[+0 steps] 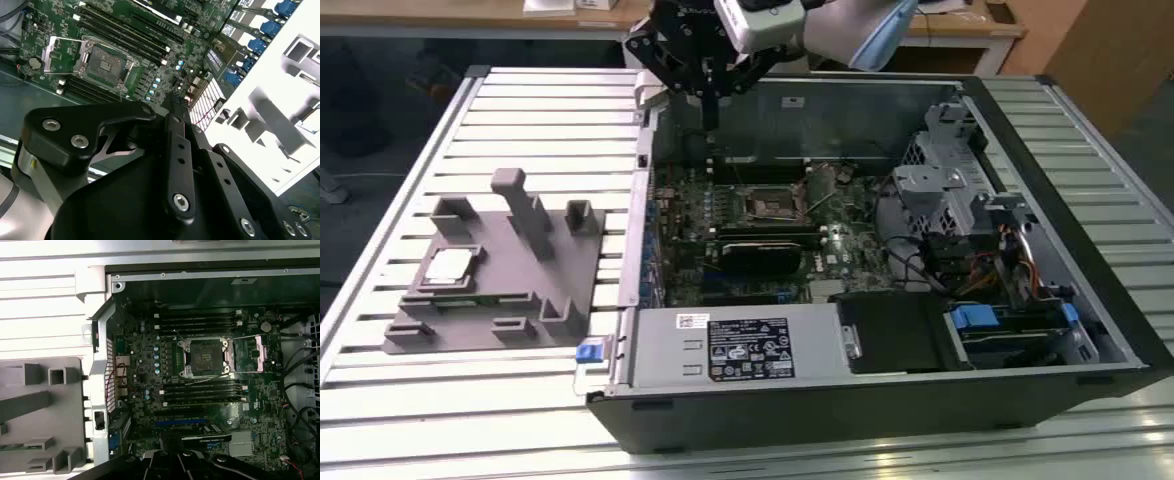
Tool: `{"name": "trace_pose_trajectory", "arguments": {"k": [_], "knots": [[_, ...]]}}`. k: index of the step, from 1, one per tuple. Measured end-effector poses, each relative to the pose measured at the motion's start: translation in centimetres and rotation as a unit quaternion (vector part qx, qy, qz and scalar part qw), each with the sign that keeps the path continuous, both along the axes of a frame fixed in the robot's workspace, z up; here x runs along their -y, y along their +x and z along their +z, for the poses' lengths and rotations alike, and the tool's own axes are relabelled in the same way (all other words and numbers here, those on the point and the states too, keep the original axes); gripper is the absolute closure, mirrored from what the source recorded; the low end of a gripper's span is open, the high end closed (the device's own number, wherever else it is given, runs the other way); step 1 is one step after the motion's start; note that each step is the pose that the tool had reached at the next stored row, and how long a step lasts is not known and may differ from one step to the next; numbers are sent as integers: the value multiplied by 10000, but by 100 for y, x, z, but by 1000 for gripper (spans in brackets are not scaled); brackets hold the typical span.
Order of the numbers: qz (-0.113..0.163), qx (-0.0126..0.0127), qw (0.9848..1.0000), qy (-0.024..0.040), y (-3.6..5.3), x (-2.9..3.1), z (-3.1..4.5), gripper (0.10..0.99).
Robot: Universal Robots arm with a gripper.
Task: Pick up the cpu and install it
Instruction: 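Reach for the cpu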
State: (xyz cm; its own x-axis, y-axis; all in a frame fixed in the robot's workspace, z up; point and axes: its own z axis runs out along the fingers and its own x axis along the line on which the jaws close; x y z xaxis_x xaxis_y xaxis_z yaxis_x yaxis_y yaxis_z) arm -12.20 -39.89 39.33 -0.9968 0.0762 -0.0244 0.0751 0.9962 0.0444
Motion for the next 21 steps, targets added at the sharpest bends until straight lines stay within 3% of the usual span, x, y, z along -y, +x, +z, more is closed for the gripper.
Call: {"name": "trace_pose_trajectory", "arguments": {"k": [21], "knots": [[0, -8, 10000, 0, -63, 0, -2, 980]]}}
